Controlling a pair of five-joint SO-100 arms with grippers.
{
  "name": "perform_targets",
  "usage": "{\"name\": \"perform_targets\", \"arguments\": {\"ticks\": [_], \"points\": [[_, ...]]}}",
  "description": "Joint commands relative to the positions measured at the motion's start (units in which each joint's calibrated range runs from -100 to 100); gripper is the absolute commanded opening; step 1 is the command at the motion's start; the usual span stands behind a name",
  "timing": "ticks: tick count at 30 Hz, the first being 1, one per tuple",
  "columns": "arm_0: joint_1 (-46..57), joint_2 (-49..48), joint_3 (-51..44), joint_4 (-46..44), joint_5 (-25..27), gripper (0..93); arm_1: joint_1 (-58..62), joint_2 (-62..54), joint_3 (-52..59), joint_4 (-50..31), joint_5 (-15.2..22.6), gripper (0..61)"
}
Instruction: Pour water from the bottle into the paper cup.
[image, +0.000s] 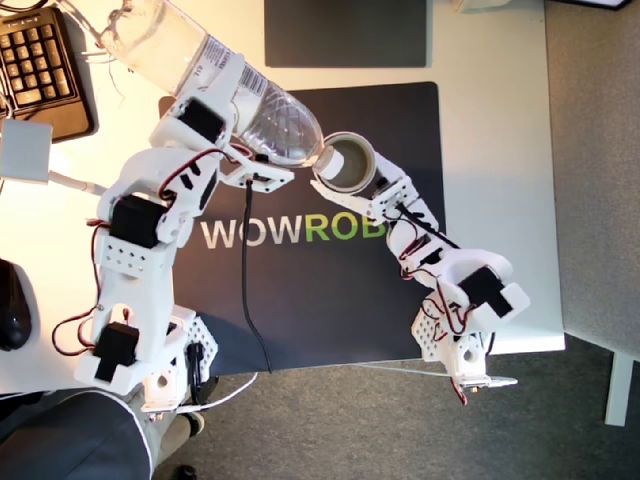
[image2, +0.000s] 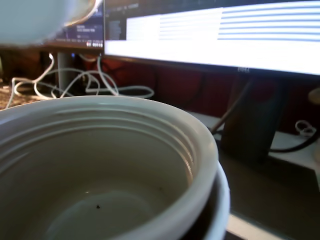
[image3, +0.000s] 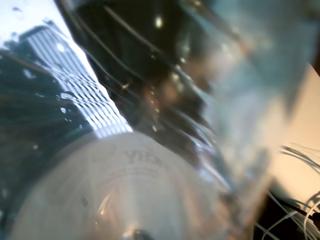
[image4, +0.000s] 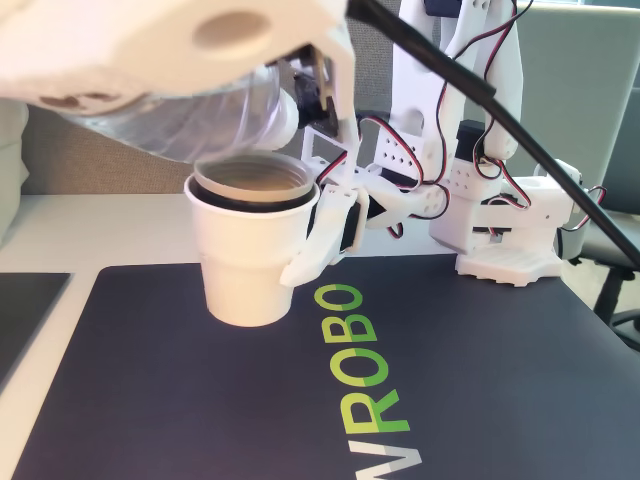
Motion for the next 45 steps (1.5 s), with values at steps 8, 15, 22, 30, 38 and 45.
{"name": "perform_targets", "arguments": {"ticks": [8,15,22,30,38,45], "points": [[-0.10,-2.76,-6.96,0.13,0.63,0.0,-3.26,2.43,0.68,-7.57,0.93,0.1],[0.16,-2.94,-6.41,0.05,0.63,0.0,-5.54,4.32,0.04,-8.30,1.47,0.1],[-0.10,-3.20,-6.32,-0.03,0.63,0.0,-5.30,3.46,0.59,-7.65,1.76,0.1],[0.43,-4.42,-4.60,0.13,0.68,0.0,-6.49,2.17,0.50,-7.40,2.15,0.1],[0.56,-4.42,-3.87,-0.03,0.68,0.0,-6.13,2.00,-0.23,-6.10,1.81,0.1],[1.47,-7.63,-0.78,-0.20,0.68,0.0,-5.18,1.14,-0.50,-5.52,1.66,0.1]]}}
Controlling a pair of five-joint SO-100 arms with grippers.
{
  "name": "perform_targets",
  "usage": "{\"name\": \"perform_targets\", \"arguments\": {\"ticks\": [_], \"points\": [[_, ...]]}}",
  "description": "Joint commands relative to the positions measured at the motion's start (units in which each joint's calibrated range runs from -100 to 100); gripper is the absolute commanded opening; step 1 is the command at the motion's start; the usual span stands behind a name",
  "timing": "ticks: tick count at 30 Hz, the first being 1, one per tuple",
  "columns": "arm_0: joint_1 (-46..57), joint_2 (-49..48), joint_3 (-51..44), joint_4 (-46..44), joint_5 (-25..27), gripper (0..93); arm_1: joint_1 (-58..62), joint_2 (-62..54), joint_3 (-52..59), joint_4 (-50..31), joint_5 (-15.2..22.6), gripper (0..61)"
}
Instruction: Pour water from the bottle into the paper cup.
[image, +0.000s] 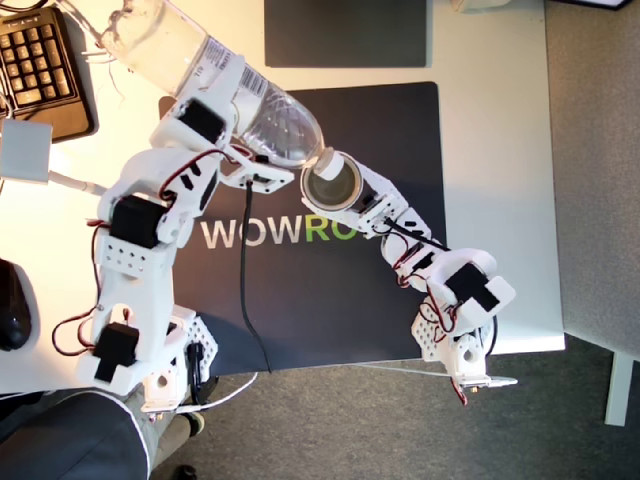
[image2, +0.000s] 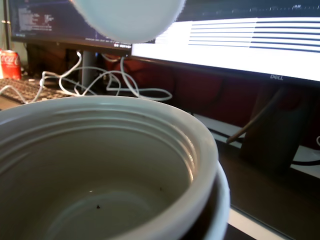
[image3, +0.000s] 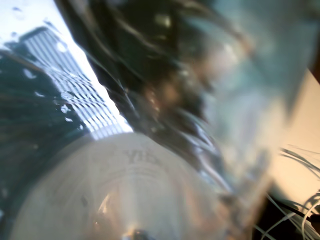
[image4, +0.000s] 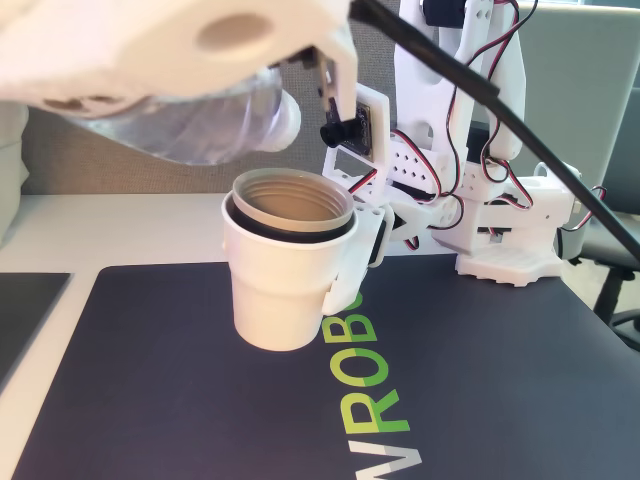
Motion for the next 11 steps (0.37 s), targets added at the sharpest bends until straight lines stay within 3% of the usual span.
{"name": "perform_targets", "arguments": {"ticks": [1,11], "points": [[1.42,-7.98,-0.33,-0.36,0.68,0.0,0.44,-4.00,-1.49,0.23,-0.29,0.1],[1.42,-9.54,2.22,-0.52,0.68,0.0,1.87,-5.46,-2.13,1.70,-0.73,0.1]]}}
